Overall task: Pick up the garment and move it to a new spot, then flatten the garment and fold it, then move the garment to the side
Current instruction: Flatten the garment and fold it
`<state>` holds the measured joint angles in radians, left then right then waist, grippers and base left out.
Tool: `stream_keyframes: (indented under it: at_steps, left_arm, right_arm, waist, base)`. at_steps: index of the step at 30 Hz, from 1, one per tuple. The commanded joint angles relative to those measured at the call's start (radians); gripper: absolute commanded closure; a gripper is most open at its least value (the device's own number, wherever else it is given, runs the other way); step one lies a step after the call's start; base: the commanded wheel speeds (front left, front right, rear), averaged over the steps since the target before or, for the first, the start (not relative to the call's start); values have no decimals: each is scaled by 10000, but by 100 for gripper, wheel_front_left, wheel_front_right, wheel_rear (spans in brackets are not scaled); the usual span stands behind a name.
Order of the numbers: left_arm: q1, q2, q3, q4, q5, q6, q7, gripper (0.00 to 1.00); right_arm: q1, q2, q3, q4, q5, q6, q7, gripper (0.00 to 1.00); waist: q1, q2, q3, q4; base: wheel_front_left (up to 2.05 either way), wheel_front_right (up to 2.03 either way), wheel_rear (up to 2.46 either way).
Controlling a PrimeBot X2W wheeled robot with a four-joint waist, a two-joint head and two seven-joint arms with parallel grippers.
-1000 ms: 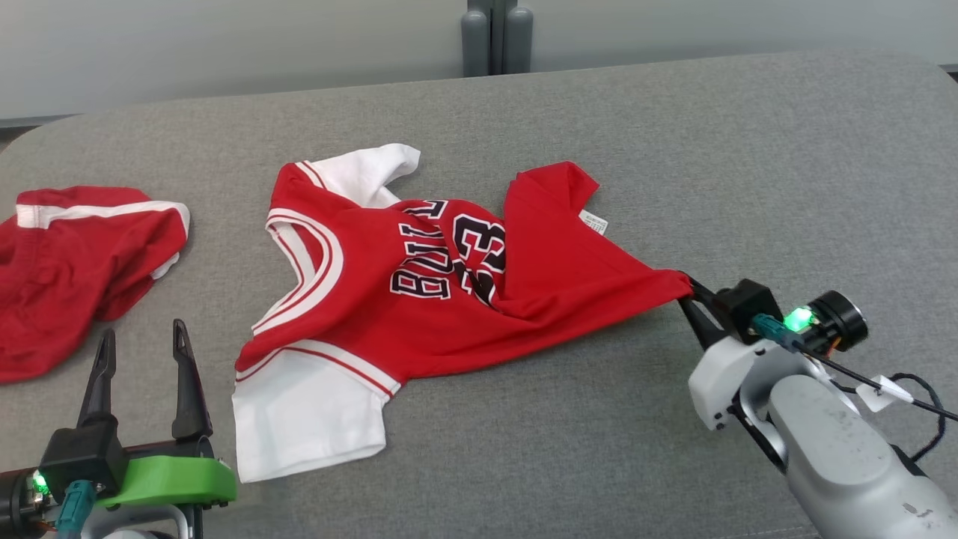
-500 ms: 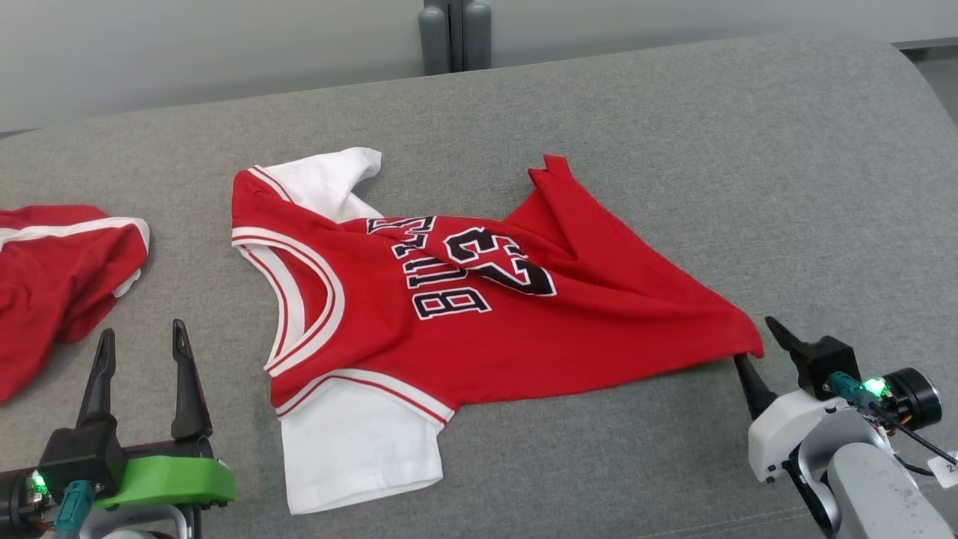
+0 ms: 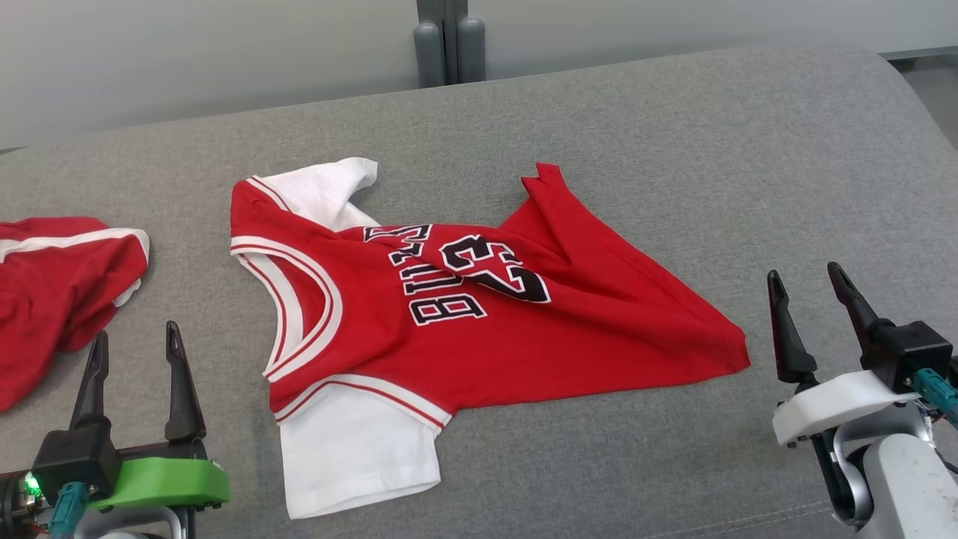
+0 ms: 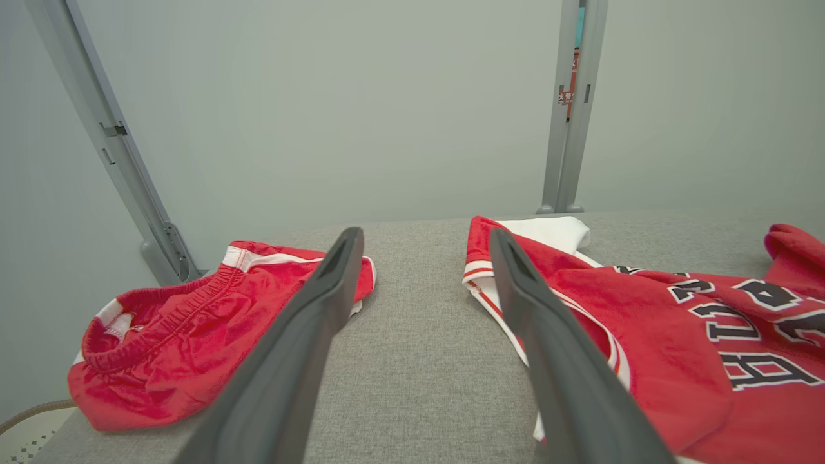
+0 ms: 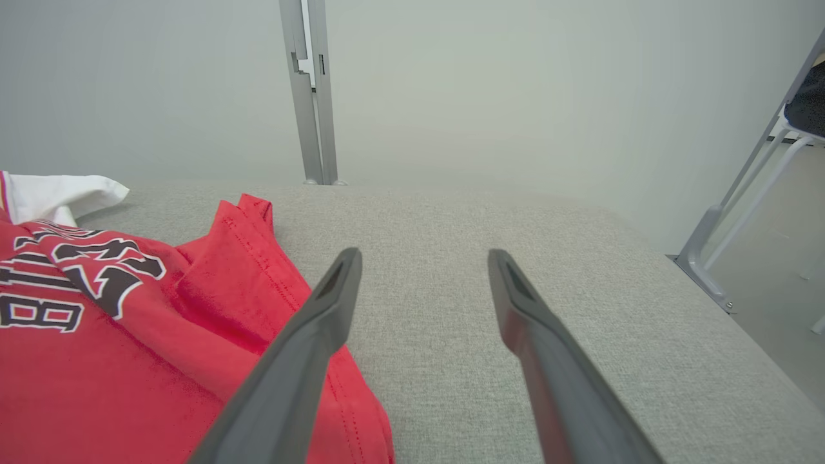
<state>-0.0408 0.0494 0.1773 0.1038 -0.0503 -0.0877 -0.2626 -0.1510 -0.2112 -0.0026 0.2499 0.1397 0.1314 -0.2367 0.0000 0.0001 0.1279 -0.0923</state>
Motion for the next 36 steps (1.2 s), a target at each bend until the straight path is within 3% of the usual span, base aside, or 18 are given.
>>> stream_keyframes:
  at_steps: [1, 14, 36]
  left_arm:
    - [88, 24, 49, 15, 68, -49, -31, 0]
    - [145, 29, 26, 167, 293, -119, -31, 0]
    - [115, 82, -34, 521, 317, -169, -31, 0]
  right_arm:
    - [113, 158, 63, -301, 37, -14, -73, 0]
    - [382, 1334, 607, -987, 336, -12, -290, 0]
    - [581, 1549, 560, -647, 22, -12, -297, 0]
  waist:
    - [0, -1, -17, 35]
    - [0, -1, -59, 550]
    - [0, -1, -177, 628]
  base:
    - [0, 0, 0]
    - [0, 0, 0]
    - [0, 0, 0]
